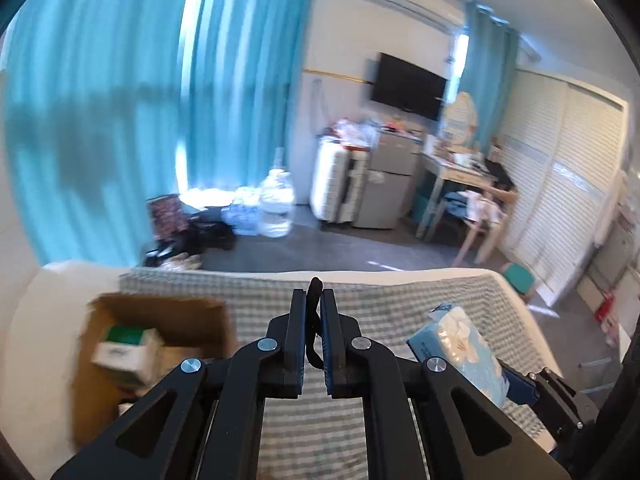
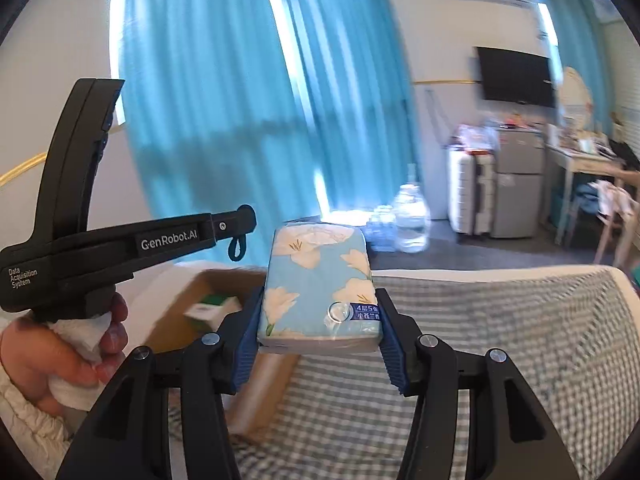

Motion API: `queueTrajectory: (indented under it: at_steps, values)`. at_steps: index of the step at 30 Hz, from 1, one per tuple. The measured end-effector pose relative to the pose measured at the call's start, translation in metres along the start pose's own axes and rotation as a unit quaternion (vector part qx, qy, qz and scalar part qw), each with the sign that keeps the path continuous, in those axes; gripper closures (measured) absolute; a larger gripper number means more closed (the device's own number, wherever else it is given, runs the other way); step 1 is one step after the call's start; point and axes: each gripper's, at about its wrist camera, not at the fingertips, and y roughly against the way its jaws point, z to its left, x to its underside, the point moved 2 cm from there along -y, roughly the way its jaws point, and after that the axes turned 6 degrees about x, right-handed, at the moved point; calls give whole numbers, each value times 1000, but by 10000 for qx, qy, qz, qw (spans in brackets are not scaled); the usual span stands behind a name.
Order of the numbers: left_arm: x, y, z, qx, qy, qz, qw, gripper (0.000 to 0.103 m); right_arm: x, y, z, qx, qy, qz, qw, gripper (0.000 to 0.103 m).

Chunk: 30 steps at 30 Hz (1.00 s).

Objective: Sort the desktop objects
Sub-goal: 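Carry the tissue pack into the cardboard box and open the right tool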

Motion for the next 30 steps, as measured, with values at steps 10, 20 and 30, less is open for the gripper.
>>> queueTrajectory:
  at_steps: [10, 20, 30]
  values:
    - [57, 11, 144, -870, 693, 397, 9930, 96, 25, -80, 100, -748, 497, 639, 9939, 51]
    - [107, -46, 207, -970, 1069, 1075, 9837, 96, 46, -180, 96, -775, 374, 1429, 9860, 50]
    - [114, -59, 198, -1471, 579, 1043, 9819, 9, 21, -195, 81, -644, -200, 1097, 9917, 15]
